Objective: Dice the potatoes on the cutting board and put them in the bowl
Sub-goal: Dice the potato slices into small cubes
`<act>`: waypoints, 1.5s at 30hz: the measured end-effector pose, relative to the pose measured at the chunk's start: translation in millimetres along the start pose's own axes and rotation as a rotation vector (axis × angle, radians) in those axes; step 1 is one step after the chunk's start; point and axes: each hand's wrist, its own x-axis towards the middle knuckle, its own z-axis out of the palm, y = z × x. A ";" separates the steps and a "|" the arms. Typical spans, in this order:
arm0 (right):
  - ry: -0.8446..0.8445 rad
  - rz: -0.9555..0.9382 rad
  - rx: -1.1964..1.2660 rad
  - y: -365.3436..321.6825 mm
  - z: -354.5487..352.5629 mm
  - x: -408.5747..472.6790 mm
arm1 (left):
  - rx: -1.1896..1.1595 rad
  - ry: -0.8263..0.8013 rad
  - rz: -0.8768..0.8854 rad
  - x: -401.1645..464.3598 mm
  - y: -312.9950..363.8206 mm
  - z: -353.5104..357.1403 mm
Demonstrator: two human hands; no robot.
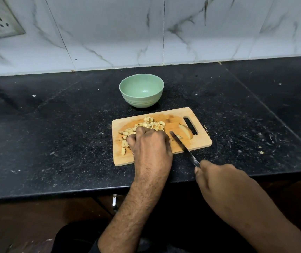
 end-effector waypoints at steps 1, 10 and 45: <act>0.005 0.003 -0.003 1.3 0.1 0.8 | 0.004 0.003 -0.001 -0.4 -0.1 0.3; -0.003 -0.016 0.001 2.1 13.1 8.8 | 0.022 -0.005 0.011 -0.5 -1.7 1.2; -0.017 0.006 0.024 6.5 -14.0 -4.2 | -0.094 -0.152 0.237 15.9 -16.1 -7.1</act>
